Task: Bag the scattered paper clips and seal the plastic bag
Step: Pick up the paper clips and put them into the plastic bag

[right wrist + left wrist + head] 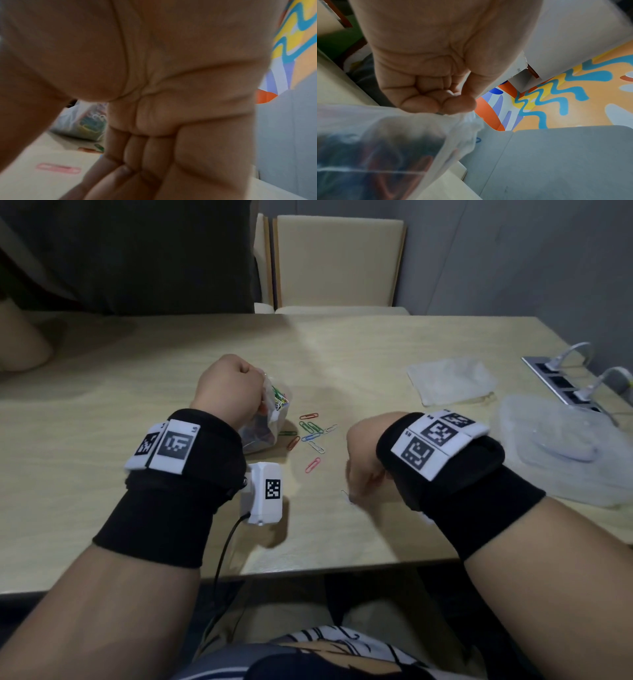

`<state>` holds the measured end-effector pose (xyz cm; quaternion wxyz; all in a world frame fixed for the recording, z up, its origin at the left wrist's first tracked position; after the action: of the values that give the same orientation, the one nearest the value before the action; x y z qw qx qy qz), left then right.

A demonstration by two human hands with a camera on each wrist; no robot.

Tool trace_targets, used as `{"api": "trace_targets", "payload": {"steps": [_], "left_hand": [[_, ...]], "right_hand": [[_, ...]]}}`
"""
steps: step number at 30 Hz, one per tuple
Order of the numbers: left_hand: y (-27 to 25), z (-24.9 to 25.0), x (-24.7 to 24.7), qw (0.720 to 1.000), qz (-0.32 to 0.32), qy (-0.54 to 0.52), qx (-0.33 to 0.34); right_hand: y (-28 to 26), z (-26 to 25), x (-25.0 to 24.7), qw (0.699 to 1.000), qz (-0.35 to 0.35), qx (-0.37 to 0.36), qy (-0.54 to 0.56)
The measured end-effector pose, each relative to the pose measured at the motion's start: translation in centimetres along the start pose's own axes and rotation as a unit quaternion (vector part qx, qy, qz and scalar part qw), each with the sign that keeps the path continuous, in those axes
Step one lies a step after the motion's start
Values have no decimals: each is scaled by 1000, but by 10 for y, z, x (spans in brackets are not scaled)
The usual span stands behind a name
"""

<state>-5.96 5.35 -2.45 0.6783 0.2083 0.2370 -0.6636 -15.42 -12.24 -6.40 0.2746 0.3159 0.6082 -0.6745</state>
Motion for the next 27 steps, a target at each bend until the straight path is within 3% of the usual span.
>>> {"api": "trace_targets", "payload": {"steps": [4, 7, 9, 11, 12, 15, 19, 22, 27], "left_hand": [[-1, 1, 1, 1000, 6, -2, 0], [1, 1, 0, 1000, 9, 0, -2], [0, 0, 0, 1000, 6, -4, -2], [0, 1, -1, 1000, 7, -6, -2], [2, 0, -1, 1000, 10, -6, 0], [6, -1, -1, 1000, 14, -5, 6], [10, -4, 0, 1000, 8, -11, 4], [13, -5, 2, 1000, 5, -16, 7], [18, -8, 3, 1000, 5, -23, 11]], "right_hand": [[4, -5, 9, 999, -27, 1, 38], [18, -11, 3, 998, 20, 10, 65], [77, 3, 1, 994, 55, 43, 90], [141, 12, 13, 996, 71, -3, 61], [145, 7, 8, 992, 86, -22, 88], [57, -24, -40, 976, 183, -64, 95], [45, -19, -43, 971, 157, -73, 164], [48, -32, -36, 975, 126, -126, 133], [53, -47, -37, 975, 158, -151, 48]]}}
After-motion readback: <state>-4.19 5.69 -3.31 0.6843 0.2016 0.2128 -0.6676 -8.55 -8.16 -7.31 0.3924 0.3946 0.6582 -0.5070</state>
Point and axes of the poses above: each hand's wrist, its own y-axis towards the middle knuckle, its own x-axis out of the palm, z = x × y, the point moved 8 cm from there along y, towards the middle knuckle, and after that the axes turned 9 degrees about y, right-handed, at the moved point
